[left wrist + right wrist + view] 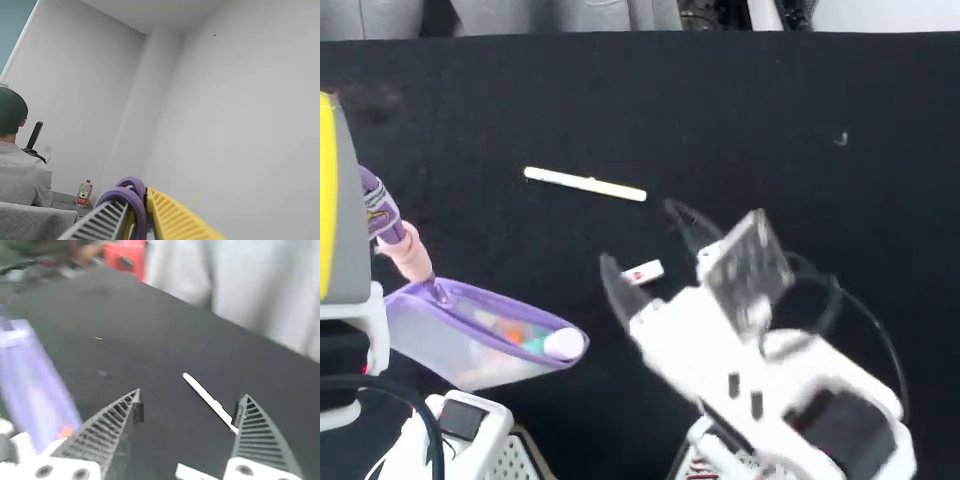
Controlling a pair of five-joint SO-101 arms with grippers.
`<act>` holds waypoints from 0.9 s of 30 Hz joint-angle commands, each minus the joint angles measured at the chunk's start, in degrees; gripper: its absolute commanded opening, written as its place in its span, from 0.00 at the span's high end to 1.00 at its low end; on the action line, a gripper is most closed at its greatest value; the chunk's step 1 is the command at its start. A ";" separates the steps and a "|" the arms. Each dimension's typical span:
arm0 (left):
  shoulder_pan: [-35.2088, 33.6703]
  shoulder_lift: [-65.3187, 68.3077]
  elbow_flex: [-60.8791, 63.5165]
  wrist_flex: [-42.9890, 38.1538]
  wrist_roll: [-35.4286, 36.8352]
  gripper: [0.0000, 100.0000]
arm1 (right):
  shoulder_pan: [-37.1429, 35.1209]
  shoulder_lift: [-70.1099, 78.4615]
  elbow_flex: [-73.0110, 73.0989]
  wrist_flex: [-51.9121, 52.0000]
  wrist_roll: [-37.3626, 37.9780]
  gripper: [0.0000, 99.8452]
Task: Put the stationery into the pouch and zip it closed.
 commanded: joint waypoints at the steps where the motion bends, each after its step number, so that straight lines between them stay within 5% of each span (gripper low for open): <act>1: 0.13 0.53 0.04 -0.26 -0.44 0.97 | -11.08 -2.33 -1.71 1.85 8.00 0.71; 13: 0.13 0.53 0.04 -0.18 -0.26 0.97 | -25.67 4.18 -8.92 18.64 19.25 0.71; 27: 0.13 0.00 0.04 -0.09 -0.18 0.97 | -26.20 16.57 -14.55 19.16 26.29 0.72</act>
